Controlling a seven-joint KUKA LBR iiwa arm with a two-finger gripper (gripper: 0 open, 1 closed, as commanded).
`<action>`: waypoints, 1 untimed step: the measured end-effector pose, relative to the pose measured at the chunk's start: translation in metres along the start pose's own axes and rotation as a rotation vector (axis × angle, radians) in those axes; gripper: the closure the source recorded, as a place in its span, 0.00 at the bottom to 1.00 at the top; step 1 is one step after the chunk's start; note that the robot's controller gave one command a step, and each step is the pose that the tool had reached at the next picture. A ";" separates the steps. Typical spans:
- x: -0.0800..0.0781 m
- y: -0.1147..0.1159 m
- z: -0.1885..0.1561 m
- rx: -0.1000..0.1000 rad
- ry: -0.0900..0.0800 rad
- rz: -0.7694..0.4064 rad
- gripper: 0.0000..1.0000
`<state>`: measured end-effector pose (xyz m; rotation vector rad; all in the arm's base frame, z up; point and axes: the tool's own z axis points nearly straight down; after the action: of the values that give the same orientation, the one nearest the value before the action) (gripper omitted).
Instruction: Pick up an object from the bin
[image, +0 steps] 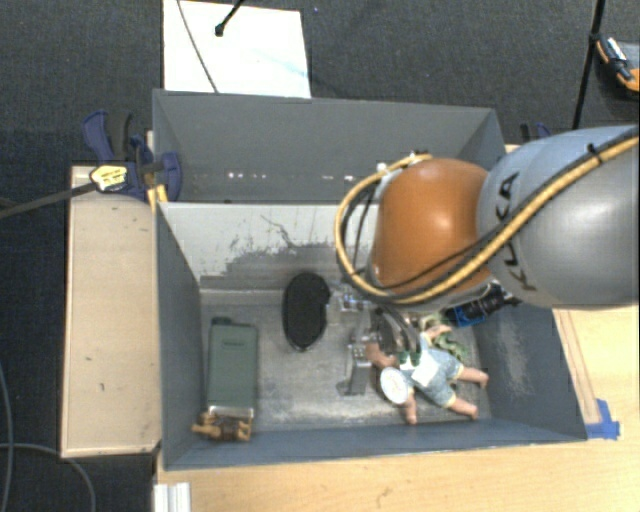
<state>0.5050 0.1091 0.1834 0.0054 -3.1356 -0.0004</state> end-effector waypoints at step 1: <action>-0.002 -0.001 -0.004 -0.001 -0.008 0.003 0.00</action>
Offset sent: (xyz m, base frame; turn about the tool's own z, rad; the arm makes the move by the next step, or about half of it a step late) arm 0.0493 -0.0740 -0.0406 0.2019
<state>0.5069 0.1085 0.1875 0.0009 -3.1437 -0.0018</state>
